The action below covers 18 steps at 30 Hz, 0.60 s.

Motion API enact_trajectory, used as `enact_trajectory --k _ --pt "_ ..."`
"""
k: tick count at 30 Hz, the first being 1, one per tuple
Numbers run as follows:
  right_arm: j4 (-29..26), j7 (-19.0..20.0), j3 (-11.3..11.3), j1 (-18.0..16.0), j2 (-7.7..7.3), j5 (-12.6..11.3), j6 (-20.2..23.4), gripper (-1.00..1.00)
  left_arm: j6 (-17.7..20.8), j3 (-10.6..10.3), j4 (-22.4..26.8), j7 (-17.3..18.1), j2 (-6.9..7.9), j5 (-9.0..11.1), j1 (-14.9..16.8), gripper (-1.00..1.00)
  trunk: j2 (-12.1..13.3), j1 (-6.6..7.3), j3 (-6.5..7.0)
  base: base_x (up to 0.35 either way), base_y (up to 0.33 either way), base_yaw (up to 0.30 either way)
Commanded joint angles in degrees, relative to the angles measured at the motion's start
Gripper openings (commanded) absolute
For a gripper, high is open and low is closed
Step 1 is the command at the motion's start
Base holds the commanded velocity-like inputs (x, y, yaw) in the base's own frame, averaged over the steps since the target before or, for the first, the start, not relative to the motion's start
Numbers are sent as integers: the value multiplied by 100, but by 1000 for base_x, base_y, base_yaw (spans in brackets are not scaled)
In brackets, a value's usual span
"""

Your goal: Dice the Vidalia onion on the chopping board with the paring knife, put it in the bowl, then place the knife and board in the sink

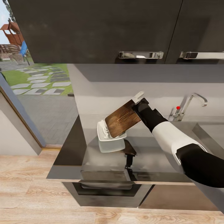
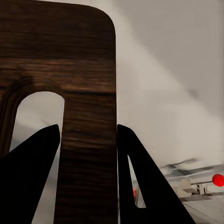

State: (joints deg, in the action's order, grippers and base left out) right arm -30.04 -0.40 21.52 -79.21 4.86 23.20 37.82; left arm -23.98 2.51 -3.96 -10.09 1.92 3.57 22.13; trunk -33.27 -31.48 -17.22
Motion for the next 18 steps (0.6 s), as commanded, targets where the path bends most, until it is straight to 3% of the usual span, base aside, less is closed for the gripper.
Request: enact_trajectory --k 1,8,11,15,18 --pt "-2 -4 28 -6 -2 13 33 -100 -46 21 -25 16 1 30 11 100 -8 -2 -9 0 0 0" --pt "-10 44 -16 -4 -29 -1 6 -100 -46 21 -22 16 1 30 11 100 -8 -2 -9 0 0 0" --pt "-37 158 -172 -2 -158 -28 -3 -100 -46 21 -21 16 1 30 10 100 -8 -2 -9 0 0 0" --pt "-82 650 -1079 -3 -278 -31 -10 -100 -46 21 -24 16 1 30 10 100 -8 -2 -9 0 0 0" --pt "-101 1168 -1961 -4 -512 -31 -11 -100 -46 21 -24 16 2 30 11 100 -8 -2 -9 0 0 0"
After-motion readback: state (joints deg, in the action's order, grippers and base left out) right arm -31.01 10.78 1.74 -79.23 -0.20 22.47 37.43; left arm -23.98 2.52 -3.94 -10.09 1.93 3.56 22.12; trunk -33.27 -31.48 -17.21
